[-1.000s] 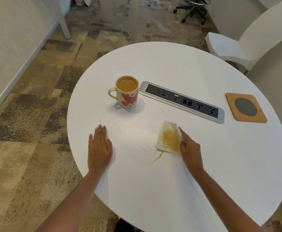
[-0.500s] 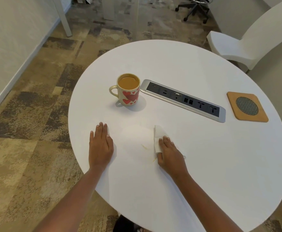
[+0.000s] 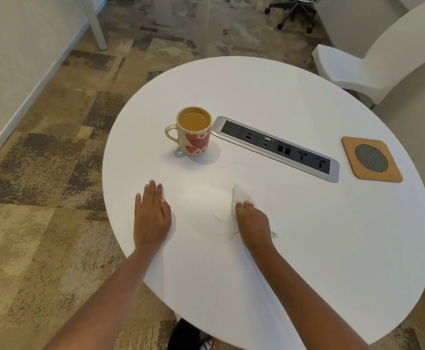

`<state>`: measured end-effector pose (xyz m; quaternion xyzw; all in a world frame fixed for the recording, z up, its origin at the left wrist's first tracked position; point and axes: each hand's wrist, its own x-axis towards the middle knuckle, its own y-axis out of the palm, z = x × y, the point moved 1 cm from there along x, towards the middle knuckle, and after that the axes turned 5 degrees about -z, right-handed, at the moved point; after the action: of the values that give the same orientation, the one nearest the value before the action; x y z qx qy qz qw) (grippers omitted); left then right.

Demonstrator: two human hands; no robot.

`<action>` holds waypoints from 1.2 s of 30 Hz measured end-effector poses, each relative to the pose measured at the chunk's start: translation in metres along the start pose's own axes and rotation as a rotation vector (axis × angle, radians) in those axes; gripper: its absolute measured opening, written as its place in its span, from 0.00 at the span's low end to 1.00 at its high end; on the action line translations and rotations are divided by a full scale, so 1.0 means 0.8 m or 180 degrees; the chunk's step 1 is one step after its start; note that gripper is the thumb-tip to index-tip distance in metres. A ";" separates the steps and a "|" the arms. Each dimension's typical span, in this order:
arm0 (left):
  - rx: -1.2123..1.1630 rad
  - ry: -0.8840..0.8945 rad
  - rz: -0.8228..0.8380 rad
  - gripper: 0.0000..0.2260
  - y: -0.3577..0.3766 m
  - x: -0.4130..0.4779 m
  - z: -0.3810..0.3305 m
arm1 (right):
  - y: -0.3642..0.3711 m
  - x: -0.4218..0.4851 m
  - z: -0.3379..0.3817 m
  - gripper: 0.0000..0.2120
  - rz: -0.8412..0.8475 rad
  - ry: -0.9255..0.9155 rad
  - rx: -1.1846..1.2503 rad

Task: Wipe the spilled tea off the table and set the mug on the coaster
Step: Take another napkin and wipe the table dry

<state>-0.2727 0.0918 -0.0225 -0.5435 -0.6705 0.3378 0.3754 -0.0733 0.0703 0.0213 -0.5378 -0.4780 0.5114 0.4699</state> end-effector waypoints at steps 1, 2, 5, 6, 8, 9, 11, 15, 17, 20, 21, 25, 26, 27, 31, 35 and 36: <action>0.0018 0.0010 0.0005 0.25 0.000 0.000 0.000 | -0.005 -0.001 0.003 0.14 0.0038 0.0022 -0.0126; 0.0036 0.0018 0.0007 0.25 -0.001 -0.001 0.000 | -0.009 -0.002 0.006 0.15 -0.0035 0.0073 -0.0242; 0.0066 0.0028 -0.0003 0.25 -0.001 -0.001 -0.001 | -0.005 -0.004 0.028 0.18 0.0145 0.0005 -0.0371; 0.0067 0.0022 -0.0002 0.25 -0.001 -0.001 -0.001 | -0.002 -0.008 0.041 0.19 0.0090 -0.0064 -0.0410; 0.0041 0.0003 0.0005 0.25 -0.001 -0.001 -0.001 | 0.004 -0.021 0.066 0.22 0.0009 -0.0410 -0.0496; 0.0022 -0.0003 0.0003 0.25 -0.001 0.000 0.000 | 0.006 -0.026 0.075 0.21 0.0021 -0.0592 -0.0519; -0.0009 -0.0004 -0.0009 0.25 -0.001 0.000 0.001 | 0.007 -0.032 0.078 0.15 0.0019 -0.0898 -0.0597; -0.0032 -0.0002 -0.0026 0.25 0.001 0.000 0.002 | 0.000 -0.034 0.037 0.11 -0.0222 -0.1695 -0.0620; -0.0033 0.0010 -0.0047 0.25 0.001 0.001 0.002 | 0.000 -0.036 0.013 0.17 -0.0339 -0.1711 -0.0653; -0.0020 0.0025 -0.0052 0.25 0.001 0.000 0.003 | 0.011 -0.033 -0.042 0.20 -0.0068 -0.1229 -0.0663; -0.0017 0.0029 -0.0049 0.25 0.001 0.000 0.003 | 0.016 -0.036 -0.063 0.21 0.0172 -0.0909 -0.0549; 0.0005 0.0054 -0.0035 0.24 0.000 0.002 0.001 | 0.017 -0.049 -0.084 0.16 0.0087 0.0294 -0.0420; 0.0022 0.0062 -0.0029 0.24 0.000 0.002 0.001 | 0.017 -0.050 -0.076 0.15 0.0107 0.0482 -0.0320; 0.0033 0.0063 -0.0019 0.24 0.000 0.002 0.000 | 0.017 -0.051 -0.066 0.15 0.0212 0.0691 -0.0217; 0.0117 0.0085 0.0023 0.27 0.000 0.003 0.001 | 0.003 -0.052 -0.019 0.10 -0.0086 0.1152 -0.0049; 0.0110 0.0139 0.0084 0.30 -0.001 0.005 0.001 | -0.002 -0.058 0.052 0.14 0.0304 0.1404 0.0669; 0.0062 0.0138 0.0080 0.29 0.000 0.005 0.001 | -0.008 -0.053 0.073 0.12 0.0195 0.1259 0.0508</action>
<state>-0.2744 0.0960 -0.0223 -0.5554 -0.6520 0.3372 0.3908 -0.1329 0.0298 0.0298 -0.6031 -0.3179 0.4461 0.5798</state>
